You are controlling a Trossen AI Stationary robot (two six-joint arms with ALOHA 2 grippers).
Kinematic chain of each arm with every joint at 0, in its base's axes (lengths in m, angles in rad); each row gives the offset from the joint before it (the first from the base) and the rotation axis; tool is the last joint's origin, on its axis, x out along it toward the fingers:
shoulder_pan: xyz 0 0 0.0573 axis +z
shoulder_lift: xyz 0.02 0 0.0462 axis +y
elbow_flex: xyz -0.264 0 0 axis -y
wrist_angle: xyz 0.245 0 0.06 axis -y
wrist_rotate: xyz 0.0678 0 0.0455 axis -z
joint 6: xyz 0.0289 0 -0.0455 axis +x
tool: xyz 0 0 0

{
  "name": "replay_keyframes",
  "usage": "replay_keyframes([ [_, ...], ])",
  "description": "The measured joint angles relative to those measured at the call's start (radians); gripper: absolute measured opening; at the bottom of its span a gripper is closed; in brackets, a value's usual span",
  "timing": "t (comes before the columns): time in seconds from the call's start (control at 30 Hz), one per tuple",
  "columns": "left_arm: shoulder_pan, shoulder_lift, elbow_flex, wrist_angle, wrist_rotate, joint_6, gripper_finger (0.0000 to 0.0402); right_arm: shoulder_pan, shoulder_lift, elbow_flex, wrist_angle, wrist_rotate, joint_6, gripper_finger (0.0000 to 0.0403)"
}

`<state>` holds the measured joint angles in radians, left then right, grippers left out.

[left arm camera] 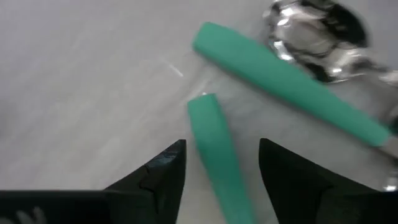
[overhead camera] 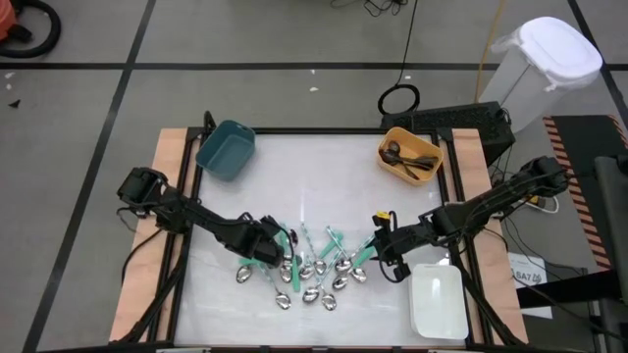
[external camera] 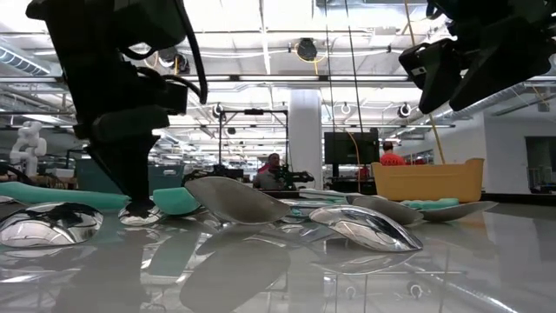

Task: Sort silverware by color (type)
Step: Put the green spoon into the blue bin

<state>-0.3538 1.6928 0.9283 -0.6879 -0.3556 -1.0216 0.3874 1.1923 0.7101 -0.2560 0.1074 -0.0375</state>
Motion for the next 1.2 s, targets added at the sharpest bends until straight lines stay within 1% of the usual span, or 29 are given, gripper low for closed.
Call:
replay_keyframes([
  [0.13, 0.003, 0.008, 0.000, 0.030, 0.014, 0.027, 0.0146, 0.000, 0.000, 0.000, 0.001, 0.000, -0.004, 0.0148],
  [0.27, 0.009, 0.036, 0.002, 0.021, 0.015, 0.030, 0.0092, 0.000, 0.000, 0.000, 0.001, 0.000, -0.003, 0.0148],
  [0.37, 0.013, 0.064, 0.006, 0.028, 0.013, 0.040, 0.0072, 0.000, 0.000, 0.000, 0.001, 0.000, -0.002, 0.0148],
  [0.5, 0.012, 0.069, 0.008, 0.036, -0.007, 0.051, 0.0068, 0.000, 0.000, 0.000, 0.001, 0.000, -0.001, 0.0148],
  [0.6, 0.011, 0.047, 0.026, 0.014, -0.028, 0.057, 0.0065, 0.000, 0.000, 0.000, 0.002, 0.000, -0.001, 0.0148],
  [0.7, 0.007, 0.024, 0.072, -0.026, -0.059, 0.079, 0.0064, 0.000, 0.000, 0.000, 0.013, 0.000, -0.001, 0.0148],
  [0.8, 0.005, -0.003, 0.136, -0.095, -0.114, 0.111, 0.0064, 0.000, 0.000, -0.001, 0.051, 0.000, -0.001, 0.0148],
  [0.9, -0.003, -0.007, 0.207, -0.159, -0.168, 0.151, 0.0063, 0.000, 0.000, -0.017, 0.135, 0.000, -0.011, 0.0148],
  [1.07, -0.024, -0.012, 0.351, -0.263, -0.305, 0.218, 0.0063, 0.000, 0.000, -0.068, 0.283, -0.001, -0.031, 0.0148],
  [1.2, -0.046, -0.012, 0.448, -0.264, -0.416, 0.281, 0.0063, 0.000, 0.000, -0.085, 0.365, 0.000, -0.030, 0.0148],
])
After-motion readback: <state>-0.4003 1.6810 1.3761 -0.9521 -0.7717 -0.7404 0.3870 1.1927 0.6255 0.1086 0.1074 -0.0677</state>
